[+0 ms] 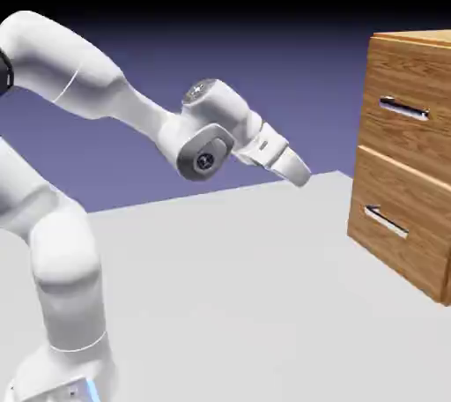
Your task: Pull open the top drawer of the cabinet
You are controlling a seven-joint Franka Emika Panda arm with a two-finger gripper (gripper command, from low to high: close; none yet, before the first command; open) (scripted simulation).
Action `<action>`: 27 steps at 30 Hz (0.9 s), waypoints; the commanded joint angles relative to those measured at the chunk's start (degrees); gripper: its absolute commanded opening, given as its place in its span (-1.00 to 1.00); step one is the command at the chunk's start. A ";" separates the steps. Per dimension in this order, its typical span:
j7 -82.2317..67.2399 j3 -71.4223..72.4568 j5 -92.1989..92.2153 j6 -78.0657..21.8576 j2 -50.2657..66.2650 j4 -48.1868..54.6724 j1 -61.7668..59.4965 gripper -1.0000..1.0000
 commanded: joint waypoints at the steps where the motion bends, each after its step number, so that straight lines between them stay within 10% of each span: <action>1: -0.22 1.48 2.50 -0.16 -0.39 1.13 -1.72 0.00; 27: -5.82 40.01 67.28 -4.38 -10.55 30.41 -46.47 0.00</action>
